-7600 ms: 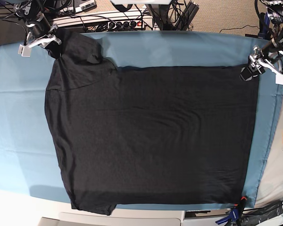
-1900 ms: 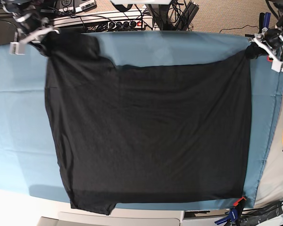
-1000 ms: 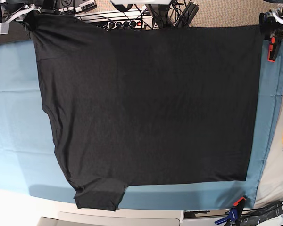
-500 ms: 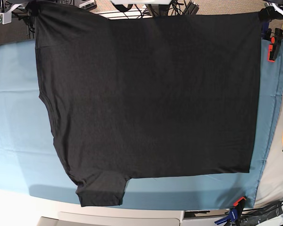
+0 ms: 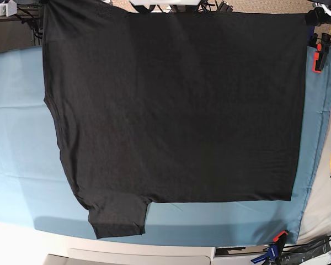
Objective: Fold the T-shirt properly
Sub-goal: 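Pull the raised edge back over the shirt with both grippers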
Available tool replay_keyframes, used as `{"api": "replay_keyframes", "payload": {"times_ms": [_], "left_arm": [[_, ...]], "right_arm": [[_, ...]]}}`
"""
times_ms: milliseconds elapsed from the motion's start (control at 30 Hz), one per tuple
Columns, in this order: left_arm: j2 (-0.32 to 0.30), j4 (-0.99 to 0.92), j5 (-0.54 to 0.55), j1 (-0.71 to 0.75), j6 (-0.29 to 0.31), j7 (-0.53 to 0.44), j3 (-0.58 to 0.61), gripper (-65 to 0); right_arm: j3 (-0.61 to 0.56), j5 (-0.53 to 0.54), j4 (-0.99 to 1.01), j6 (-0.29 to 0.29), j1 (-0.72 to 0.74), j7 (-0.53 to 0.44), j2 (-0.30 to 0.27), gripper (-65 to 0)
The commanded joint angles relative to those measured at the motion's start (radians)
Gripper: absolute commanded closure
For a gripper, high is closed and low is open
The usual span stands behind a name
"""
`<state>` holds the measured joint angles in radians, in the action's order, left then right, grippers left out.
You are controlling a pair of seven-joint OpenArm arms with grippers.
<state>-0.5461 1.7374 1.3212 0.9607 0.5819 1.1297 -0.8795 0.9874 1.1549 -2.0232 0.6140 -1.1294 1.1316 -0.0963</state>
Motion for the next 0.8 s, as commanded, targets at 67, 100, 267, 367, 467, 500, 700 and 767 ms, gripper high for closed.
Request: {"api": "replay_keyframes", "payload": {"times_ms": [67,100,267,367,467,500,700,767], "left_arm": [[-0.023,0.013,0.013,0.014,0.007,-0.004,-0.016,0.0],[-0.022,0.013,0.019,0.014,0.007,-0.003,-0.016,0.0],[-0.022,0.013,0.021,0.001,0.007,-0.005,-0.016,0.0],[-0.022,0.013,0.026,-0.024,0.008,-0.011,-0.016,0.0],[-0.022,0.013,0.025,-0.068,0.008,-0.021,-0.016,0.0],[-0.022,0.013,0.021,-0.084,0.008,-0.027,-0.016,0.0],[-0.04,0.013,-0.005,-0.177,0.021,-0.046,-0.016,0.0],[-0.058,0.013,-0.013,-0.204,0.022,-0.05,-0.016,0.0]], "right_arm": [[0.016,0.008,-0.011,0.016,-0.025,-0.007,-0.001,0.0],[0.016,0.008,-0.011,0.019,-0.019,-0.01,-0.001,0.0],[0.016,0.008,-0.011,0.019,0.028,-0.018,0.0,0.0],[0.016,0.008,-0.011,0.019,0.071,-0.03,-0.001,0.0],[0.016,0.008,-0.011,0.019,0.13,-0.036,-0.001,0.0],[0.016,0.008,-0.011,0.019,0.151,-0.038,-0.001,0.0],[0.016,0.003,-0.011,0.019,0.31,-0.063,-0.001,0.0],[0.016,-0.019,-0.011,0.019,0.373,-0.069,-0.001,0.0]]}}
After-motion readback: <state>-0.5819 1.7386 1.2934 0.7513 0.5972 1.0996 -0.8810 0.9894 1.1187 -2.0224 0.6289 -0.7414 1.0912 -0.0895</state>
